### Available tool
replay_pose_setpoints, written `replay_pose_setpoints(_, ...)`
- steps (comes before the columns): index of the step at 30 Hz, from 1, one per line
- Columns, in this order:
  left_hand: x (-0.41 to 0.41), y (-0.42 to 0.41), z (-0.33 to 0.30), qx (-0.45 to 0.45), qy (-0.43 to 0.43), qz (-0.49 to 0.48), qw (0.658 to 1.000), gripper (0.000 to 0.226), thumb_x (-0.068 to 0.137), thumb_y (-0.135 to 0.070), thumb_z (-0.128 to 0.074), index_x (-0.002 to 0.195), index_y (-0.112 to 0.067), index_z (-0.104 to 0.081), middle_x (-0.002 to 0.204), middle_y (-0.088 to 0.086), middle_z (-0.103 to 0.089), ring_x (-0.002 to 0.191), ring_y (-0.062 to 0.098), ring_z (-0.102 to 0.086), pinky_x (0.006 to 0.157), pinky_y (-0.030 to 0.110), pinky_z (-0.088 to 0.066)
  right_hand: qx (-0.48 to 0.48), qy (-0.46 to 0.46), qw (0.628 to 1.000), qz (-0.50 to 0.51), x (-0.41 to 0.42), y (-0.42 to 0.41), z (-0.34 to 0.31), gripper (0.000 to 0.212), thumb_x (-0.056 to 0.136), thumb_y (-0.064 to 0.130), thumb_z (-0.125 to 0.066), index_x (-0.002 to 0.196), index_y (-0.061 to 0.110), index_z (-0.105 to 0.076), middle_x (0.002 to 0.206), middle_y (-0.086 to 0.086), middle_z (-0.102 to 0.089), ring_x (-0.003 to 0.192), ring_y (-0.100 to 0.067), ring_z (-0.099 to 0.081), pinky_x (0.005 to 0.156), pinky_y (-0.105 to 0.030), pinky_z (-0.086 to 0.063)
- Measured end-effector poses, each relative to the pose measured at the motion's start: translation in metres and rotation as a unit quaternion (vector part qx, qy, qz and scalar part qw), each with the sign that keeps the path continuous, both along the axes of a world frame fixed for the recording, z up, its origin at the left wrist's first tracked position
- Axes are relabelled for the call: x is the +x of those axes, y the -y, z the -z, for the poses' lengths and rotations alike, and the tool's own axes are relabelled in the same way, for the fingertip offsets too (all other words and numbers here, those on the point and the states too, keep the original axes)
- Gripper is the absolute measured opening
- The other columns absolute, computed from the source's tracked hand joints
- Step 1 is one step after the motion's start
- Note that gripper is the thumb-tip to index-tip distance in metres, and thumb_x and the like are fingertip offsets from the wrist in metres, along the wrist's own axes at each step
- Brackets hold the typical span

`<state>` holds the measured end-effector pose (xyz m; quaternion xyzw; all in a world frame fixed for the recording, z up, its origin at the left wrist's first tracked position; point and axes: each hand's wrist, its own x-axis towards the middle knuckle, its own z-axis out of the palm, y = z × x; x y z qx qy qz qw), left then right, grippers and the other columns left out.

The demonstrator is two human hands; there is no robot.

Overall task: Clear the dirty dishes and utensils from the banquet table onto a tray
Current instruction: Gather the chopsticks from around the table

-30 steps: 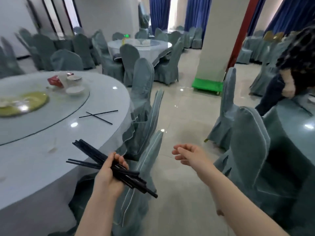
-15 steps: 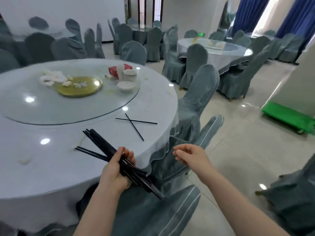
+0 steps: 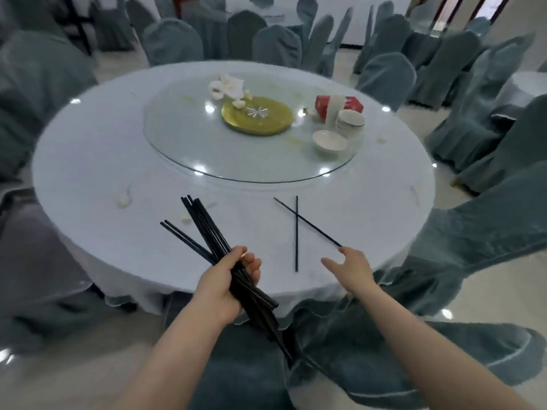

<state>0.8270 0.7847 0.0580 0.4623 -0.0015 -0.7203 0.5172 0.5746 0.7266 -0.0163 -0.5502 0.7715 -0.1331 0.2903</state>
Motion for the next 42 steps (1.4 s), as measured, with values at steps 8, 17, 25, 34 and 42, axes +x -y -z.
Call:
replay_pose_setpoints(8, -0.010, -0.024, 0.014, 0.047, 0.060, -0.105, 0.992, 0.011, 0.097, -0.013, -0.052, 0.088, -0.009, -0.058, 0.055, 0.001, -0.060, 0.048, 0.013, -0.062, 0.046, 0.021, -0.051, 0.031, -0.127, 0.991, -0.016, 0.023, 0.077, 0.070, 0.101, 0.080, 0.076, -0.044, 0.144, 0.000, -0.021, 0.147, -0.020, -0.028, 0.134, -0.038, -0.028, 0.107, -0.049, -0.028)
replay_pose_setpoints(17, -0.006, -0.054, 0.012, 0.033, 0.070, -0.118, 0.990, 0.007, 0.094, -0.015, -0.055, 0.091, -0.009, -0.059, 0.060, 0.001, -0.061, 0.051, 0.012, -0.061, 0.048, 0.023, -0.053, -0.050, -0.114, 0.989, -0.082, 0.061, 0.053, 0.077, 0.030, 0.094, 0.009, -0.046, 0.124, 0.004, -0.050, 0.127, -0.018, -0.048, 0.114, -0.035, -0.046, 0.092, -0.042, -0.041)
replay_pose_setpoints(25, -0.004, -0.070, 0.015, 0.006, 0.012, -0.099, 0.995, 0.008, 0.095, -0.015, -0.054, 0.092, -0.010, -0.059, 0.065, 0.002, -0.065, 0.056, 0.014, -0.066, 0.050, 0.025, -0.054, 0.015, 0.067, 0.996, -0.060, 0.038, 0.013, 0.028, 0.017, 0.090, 0.008, -0.052, 0.085, 0.006, -0.068, 0.078, -0.011, -0.065, 0.076, -0.029, -0.058, 0.064, -0.029, -0.043)
replay_pose_setpoints(34, -0.059, -0.053, 0.017, 0.006, -0.042, -0.091, 0.995, 0.012, 0.100, -0.012, -0.047, 0.091, -0.010, -0.054, 0.088, 0.014, -0.073, 0.083, 0.025, -0.070, 0.071, 0.034, -0.051, 0.007, 0.300, 0.952, -0.054, 0.022, -0.085, -0.088, 0.014, 0.092, 0.005, -0.053, 0.096, 0.008, -0.067, 0.056, -0.001, -0.059, 0.043, -0.008, -0.051, 0.042, -0.019, -0.040)
replay_pose_setpoints(42, -0.155, -0.038, -0.009, -0.027, 0.010, -0.023, 0.999, 0.012, 0.100, -0.013, -0.049, 0.105, -0.006, -0.056, 0.076, 0.012, -0.075, 0.068, 0.021, -0.073, 0.060, 0.032, -0.057, -0.030, 0.234, 0.970, -0.060, -0.045, -0.119, -0.111, 0.020, 0.087, 0.010, -0.054, 0.087, 0.022, -0.071, 0.054, 0.001, -0.061, 0.050, -0.006, -0.055, 0.055, -0.021, -0.043)
